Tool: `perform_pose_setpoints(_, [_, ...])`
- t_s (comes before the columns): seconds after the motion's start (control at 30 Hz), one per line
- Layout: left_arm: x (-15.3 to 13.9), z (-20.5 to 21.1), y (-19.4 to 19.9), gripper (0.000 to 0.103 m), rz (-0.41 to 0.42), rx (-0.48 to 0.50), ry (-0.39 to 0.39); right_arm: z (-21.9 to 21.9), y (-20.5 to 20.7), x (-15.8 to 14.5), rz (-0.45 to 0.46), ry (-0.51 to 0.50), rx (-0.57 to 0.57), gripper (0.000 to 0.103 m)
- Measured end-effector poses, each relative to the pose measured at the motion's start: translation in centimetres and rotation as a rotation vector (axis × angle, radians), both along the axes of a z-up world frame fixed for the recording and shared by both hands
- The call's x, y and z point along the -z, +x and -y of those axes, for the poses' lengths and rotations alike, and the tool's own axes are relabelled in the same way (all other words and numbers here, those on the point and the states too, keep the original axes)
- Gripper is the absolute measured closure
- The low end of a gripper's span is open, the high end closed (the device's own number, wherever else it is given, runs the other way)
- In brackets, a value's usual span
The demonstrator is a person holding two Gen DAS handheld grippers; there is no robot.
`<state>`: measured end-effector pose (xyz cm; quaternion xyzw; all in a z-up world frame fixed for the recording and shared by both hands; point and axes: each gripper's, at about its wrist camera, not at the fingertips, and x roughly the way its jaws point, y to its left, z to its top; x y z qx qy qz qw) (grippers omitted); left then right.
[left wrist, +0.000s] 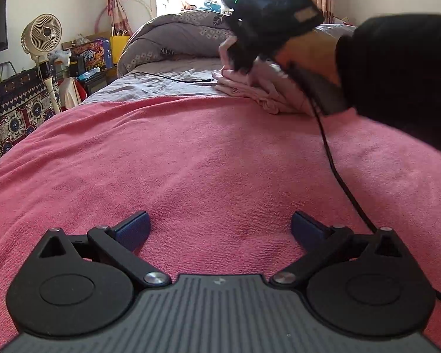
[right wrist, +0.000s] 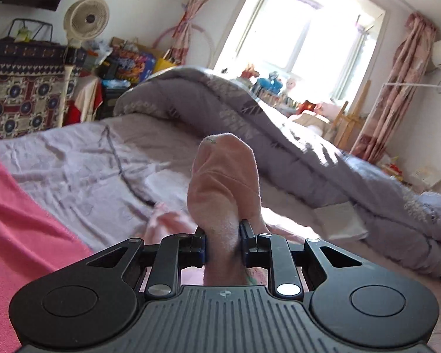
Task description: Fold clothes
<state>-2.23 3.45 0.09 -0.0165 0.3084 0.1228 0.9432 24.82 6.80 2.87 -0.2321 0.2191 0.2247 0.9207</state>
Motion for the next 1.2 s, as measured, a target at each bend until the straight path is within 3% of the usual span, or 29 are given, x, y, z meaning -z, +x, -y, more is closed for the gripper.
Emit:
perform_pose_setpoints(0.03, [0.0,0.0,-0.1,0.0,0.001,0.0,-0.005,-1.7,-1.0,2.9,0.043,-0.025,-0.009,0.076])
perform_pose_setpoints(0.1, [-0.1,-0.1,-0.2,0.0,0.003,0.001,-0.015,-4.7,-3.1,5.7,0.182,-0.202,-0.023,0.057])
perform_pose_setpoints(0.17, [-0.1,-0.2,-0.3,0.0,0.005,0.002,-0.024,-5.9,-4.2,5.9,0.211,-0.288,-0.046,0.048])
perform_pose_setpoints(0.2, [-0.1,-0.2,-0.4,0.0,0.006,0.003,-0.029,-5.4,-4.2,4.9,0.171,-0.255,-0.05,0.044])
perform_pose_setpoints(0.27, [-0.2,-0.3,-0.5,0.0,0.009,0.003,-0.039,-2.6,-4.6,1.7,0.081,-0.096,-0.038,0.016])
perform_pose_setpoints(0.43, [-0.3,0.0,-0.4,0.0,-0.002,0.001,-0.036,7.8,-10.0,-5.9,0.04,0.146,-0.153,0.0])
perform_pose_setpoints(0.6, [-0.5,0.3,0.0,0.0,-0.02,-0.004,-0.02,19.5,-16.9,-9.7,-0.036,0.231,-0.192,0.0])
perform_pose_setpoints(0.77, [-0.7,0.5,0.3,0.0,-0.032,-0.002,-0.009,30.9,-23.9,-7.4,-0.134,0.322,-0.29,0.0])
perform_pose_setpoints(0.93, [-2.1,0.7,0.0,0.0,-0.064,0.08,-0.011,32.2,-25.0,-1.8,-0.243,0.249,-0.247,0.0])
perform_pose_setpoints(1.03, [-4.0,1.5,-0.1,0.0,0.023,0.112,0.019,30.2,-24.1,1.7,-0.259,0.186,-0.165,0.0])
perform_pose_setpoints(1.1, [-4.8,2.0,0.0,0.0,0.082,0.124,0.031,29.9,-23.6,1.2,-0.249,0.229,-0.124,0.0])
perform_pose_setpoints(1.2, [-2.5,2.5,1.7,0.0,0.056,0.119,0.036,29.3,-22.5,1.6,-0.261,0.231,-0.03,0.0])
